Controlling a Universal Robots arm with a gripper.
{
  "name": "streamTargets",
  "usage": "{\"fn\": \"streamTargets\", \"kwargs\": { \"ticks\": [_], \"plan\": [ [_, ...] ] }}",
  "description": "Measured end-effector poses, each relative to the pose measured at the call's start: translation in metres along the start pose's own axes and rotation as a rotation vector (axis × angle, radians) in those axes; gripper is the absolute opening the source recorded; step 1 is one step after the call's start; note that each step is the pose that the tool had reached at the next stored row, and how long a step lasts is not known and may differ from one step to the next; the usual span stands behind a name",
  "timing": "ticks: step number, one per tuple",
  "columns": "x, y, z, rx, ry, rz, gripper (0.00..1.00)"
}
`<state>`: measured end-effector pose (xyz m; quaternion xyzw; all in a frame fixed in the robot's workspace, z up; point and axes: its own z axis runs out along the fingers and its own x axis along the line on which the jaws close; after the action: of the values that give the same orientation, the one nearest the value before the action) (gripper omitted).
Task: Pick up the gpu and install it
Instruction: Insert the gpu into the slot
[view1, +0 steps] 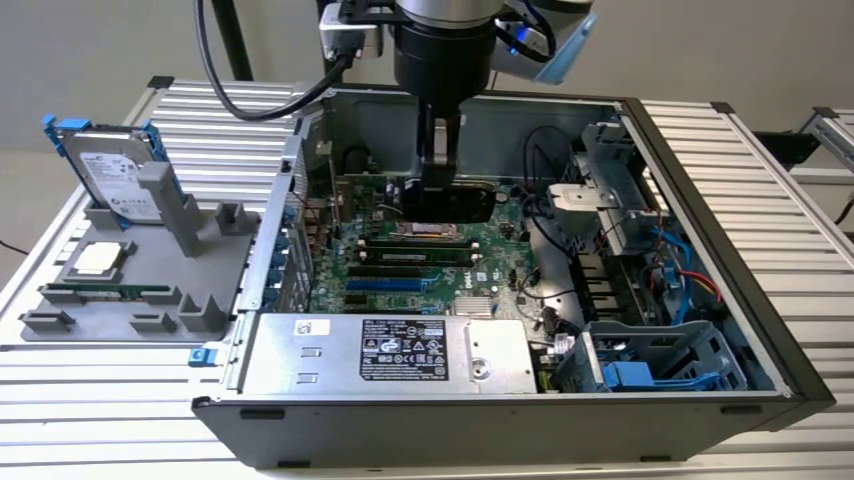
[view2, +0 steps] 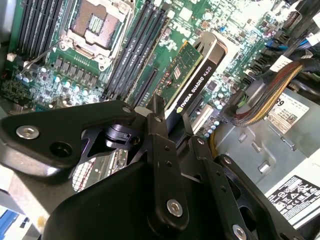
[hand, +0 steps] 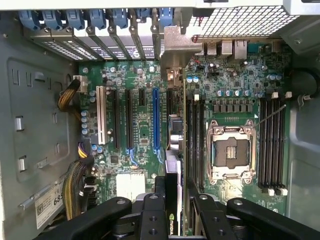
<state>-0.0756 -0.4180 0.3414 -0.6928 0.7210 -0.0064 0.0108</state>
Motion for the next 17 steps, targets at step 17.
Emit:
{"fn": "streamTargets", "kwargs": {
  "ticks": [17],
  "plan": [
    [0.0000,0.0002,0.0066,0.0000,0.0001,0.000,0.00]
  ]
}}
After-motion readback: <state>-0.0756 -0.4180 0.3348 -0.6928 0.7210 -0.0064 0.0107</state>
